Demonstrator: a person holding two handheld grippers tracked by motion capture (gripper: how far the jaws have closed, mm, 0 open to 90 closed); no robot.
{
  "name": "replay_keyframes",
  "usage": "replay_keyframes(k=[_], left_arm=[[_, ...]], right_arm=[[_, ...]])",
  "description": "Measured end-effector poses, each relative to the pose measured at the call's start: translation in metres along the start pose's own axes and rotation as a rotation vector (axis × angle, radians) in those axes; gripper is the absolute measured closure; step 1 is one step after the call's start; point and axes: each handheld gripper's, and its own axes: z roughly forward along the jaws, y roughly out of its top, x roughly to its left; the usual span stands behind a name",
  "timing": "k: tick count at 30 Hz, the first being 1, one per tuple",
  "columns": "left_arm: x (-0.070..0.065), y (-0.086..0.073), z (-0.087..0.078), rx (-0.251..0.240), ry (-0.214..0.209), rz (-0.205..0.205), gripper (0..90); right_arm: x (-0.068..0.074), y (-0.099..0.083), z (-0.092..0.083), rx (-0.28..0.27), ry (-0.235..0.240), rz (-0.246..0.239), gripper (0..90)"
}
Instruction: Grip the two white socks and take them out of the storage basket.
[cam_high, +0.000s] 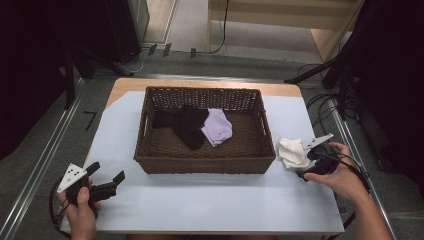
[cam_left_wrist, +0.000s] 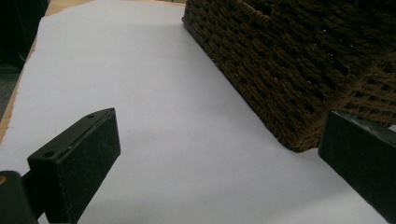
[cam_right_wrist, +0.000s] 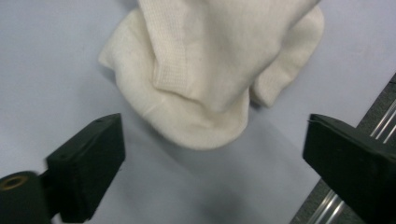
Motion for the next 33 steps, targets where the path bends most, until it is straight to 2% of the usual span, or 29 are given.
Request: replay_keyframes(k=[1, 2, 6, 7, 10, 12, 13, 14, 16, 18, 23, 28, 33], left_arm=[[0.0, 0.0, 0.0, 0.001, 0.0, 0.0, 0.1], [0.0, 0.0, 0.0, 0.001, 0.0, 0.0, 0.1], [0.0, 0.0, 0.0, 0.001, 0.001, 0.0, 0.1], [0.0, 0.0, 0.0, 0.001, 0.001, 0.0, 0.1], [0.0, 0.0, 0.0, 0.001, 0.001, 0.0, 0.1], [0.0, 0.0, 0.0, 0.001, 0.001, 0.0, 0.1], [0.0, 0.0, 0.0, 0.001, 0.001, 0.0, 0.1], [0.0, 0.0, 0.0, -0.001, 0.001, -0.001, 0.1], [0.0, 0.0, 0.0, -0.001, 0.001, 0.002, 0.1], [0.0, 0.0, -0.001, -0.002, 0.001, 0.003, 0.1], [0.0, 0.0, -0.001, -0.006, 0.002, 0.007, 0.1], [0.0, 0.0, -0.001, -0.005, 0.005, 0.007, 0.1], [-0.001, 0.0, -0.001, -0.007, 0.006, 0.006, 0.1]], right_arm=[[0.001, -0.005, 0.001, -0.012, -0.004, 0.018, 1.1], [0.001, -0.012, 0.001, -0.05, -0.006, 0.046, 0.0], [0.001, -0.026, -0.002, -0.141, 0.006, 0.098, 0.0], [0.001, -0.026, -0.002, -0.141, 0.006, 0.098, 0.0], [0.004, -0.036, -0.004, -0.211, 0.01, 0.112, 0.0], [0.009, -0.043, -0.005, -0.245, -0.012, 0.119, 0.0], [0.009, -0.043, -0.005, -0.245, -0.012, 0.119, 0.0], [0.012, -0.048, -0.005, -0.269, -0.008, 0.147, 0.0], [0.014, -0.05, -0.005, -0.276, -0.011, 0.16, 0.0], [0.017, -0.058, -0.004, -0.316, -0.016, 0.189, 0.0], [0.02, -0.068, -0.003, -0.351, -0.022, 0.225, 0.0], [0.028, -0.087, -0.006, -0.423, -0.042, 0.279, 0.0], [0.033, -0.102, -0.007, -0.46, -0.052, 0.316, 0.0]])
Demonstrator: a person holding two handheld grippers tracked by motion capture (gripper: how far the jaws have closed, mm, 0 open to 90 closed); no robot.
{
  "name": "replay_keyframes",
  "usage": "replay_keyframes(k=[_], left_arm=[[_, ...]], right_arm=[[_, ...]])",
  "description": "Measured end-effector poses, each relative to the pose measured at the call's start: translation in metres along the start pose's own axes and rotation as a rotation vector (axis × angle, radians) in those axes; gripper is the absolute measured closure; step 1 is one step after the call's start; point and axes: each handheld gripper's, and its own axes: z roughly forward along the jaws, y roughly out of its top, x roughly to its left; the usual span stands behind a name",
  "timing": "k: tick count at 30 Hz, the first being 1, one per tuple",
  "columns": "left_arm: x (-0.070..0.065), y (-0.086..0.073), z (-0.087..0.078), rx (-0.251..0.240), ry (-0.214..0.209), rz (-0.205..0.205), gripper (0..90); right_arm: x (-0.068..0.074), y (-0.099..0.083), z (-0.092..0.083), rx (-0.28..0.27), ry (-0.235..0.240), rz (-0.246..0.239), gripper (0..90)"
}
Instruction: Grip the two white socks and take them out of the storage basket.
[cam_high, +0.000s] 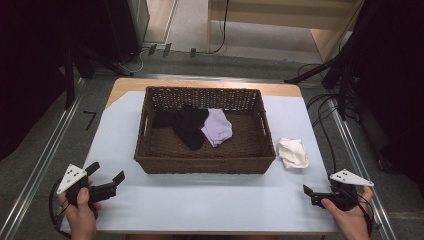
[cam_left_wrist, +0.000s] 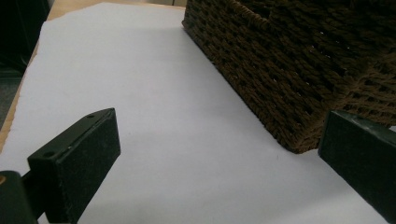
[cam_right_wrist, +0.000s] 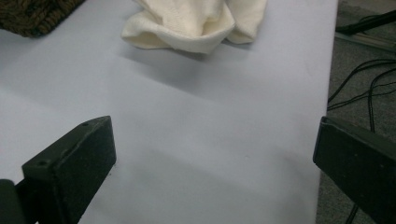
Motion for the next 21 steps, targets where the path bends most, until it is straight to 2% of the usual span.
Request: replay_keyframes(k=[10, 12, 16, 17, 18, 19, 20, 21], left_arm=[[-0.001, 0.0, 0.0, -0.007, 0.004, 0.003, 0.1], [0.0, 0.0, -0.001, -0.01, 0.002, 0.006, 0.1], [0.0, -0.001, -0.002, -0.015, -0.006, -0.003, 0.1], [0.0, -0.001, -0.002, -0.017, -0.007, -0.005, 0.1], [0.0, -0.001, -0.002, -0.016, -0.006, -0.004, 0.1], [0.0, -0.001, -0.001, -0.018, -0.005, -0.007, 0.1], [0.0, -0.001, -0.001, -0.017, -0.004, -0.008, 0.1], [0.0, -0.001, -0.001, -0.018, -0.001, -0.009, 0.1]], right_arm=[[0.002, -0.014, -0.017, -0.079, -0.024, 0.043, 0.0], [0.004, -0.022, -0.021, -0.109, -0.044, 0.058, 0.0], [0.009, -0.032, -0.025, -0.176, -0.083, 0.05, 0.0], [0.009, -0.032, -0.025, -0.176, -0.083, 0.05, 0.0], [0.009, -0.037, -0.024, -0.205, -0.1, 0.079, 0.0], [0.009, -0.037, -0.024, -0.205, -0.1, 0.079, 0.0], [0.008, -0.035, -0.025, -0.204, -0.094, 0.111, 0.0], [0.008, -0.035, -0.024, -0.198, -0.097, 0.117, 0.0]])
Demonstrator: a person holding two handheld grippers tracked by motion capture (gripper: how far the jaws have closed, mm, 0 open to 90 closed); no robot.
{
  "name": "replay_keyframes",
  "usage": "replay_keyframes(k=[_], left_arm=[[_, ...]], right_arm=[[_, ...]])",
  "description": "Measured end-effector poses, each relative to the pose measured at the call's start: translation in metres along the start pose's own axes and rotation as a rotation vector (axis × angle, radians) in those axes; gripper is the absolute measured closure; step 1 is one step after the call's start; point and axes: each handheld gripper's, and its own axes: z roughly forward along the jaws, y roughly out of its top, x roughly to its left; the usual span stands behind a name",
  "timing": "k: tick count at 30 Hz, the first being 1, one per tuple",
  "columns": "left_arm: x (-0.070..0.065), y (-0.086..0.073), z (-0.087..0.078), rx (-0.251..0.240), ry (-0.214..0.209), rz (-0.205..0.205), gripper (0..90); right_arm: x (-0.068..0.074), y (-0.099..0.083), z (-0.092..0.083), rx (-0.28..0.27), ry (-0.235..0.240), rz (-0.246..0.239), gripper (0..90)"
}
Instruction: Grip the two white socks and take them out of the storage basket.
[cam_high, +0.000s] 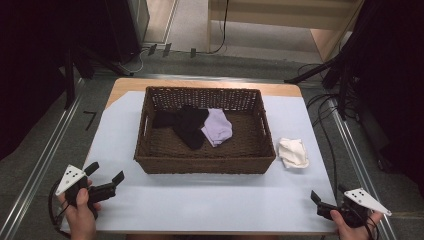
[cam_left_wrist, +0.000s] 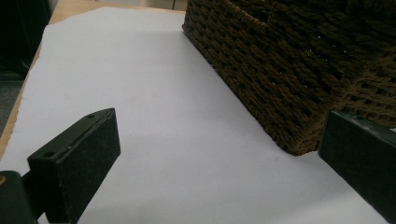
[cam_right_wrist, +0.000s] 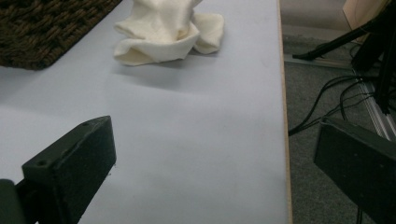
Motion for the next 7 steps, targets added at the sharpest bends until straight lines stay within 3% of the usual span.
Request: replay_keyframes(k=[7], left_arm=[[-0.0003, 0.0, 0.0004, 0.004, 0.001, 0.005, 0.1]], right_arm=[[0.0014, -0.0024, 0.0016, 0.002, -0.02, -0.007, 0.0]])
